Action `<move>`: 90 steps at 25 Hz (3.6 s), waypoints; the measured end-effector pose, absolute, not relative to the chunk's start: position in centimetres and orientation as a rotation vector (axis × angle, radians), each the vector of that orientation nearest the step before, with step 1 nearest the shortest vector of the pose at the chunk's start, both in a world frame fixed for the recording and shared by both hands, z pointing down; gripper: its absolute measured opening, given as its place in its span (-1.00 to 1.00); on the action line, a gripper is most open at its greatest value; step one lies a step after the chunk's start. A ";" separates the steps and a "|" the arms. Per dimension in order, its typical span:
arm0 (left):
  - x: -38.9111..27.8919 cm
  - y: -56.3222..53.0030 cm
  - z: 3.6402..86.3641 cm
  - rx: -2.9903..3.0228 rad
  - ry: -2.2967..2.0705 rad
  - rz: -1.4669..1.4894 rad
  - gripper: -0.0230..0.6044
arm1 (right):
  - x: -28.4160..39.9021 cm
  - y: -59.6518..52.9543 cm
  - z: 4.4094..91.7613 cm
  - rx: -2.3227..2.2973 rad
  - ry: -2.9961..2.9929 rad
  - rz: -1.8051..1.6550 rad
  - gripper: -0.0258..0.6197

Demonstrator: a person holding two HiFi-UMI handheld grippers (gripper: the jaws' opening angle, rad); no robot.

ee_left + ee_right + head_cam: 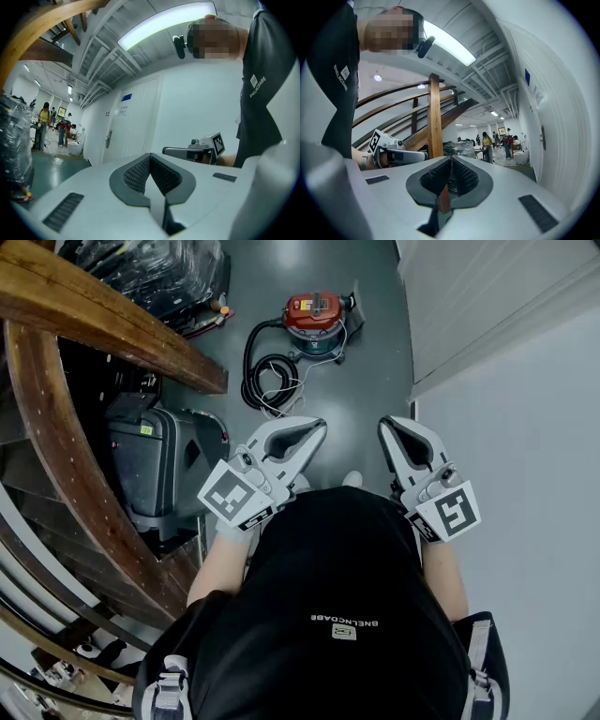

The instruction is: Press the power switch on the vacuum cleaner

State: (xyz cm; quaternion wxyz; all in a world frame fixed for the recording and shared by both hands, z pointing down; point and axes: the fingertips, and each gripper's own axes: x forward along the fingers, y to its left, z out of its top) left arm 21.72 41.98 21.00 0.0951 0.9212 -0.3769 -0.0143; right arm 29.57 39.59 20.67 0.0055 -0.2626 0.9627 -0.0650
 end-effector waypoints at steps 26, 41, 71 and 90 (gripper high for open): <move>27.2 38.7 22.7 2.635 -1.239 0.042 -0.88 | 35.6 35.2 22.7 -0.710 3.005 -0.322 -0.82; 15.3 26.2 24.8 2.552 -1.284 -0.091 -0.88 | 24.5 22.2 26.1 -0.701 3.125 -0.360 -0.82; -9.3 7.9 30.5 2.071 -1.686 -0.167 -0.88 | -2.6 -9.9 41.8 -0.248 3.783 -0.297 -0.81; -13.1 -2.1 40.0 1.674 -1.841 -0.190 -0.88 | -9.8 -22.6 66.4 0.207 4.146 -0.335 -0.81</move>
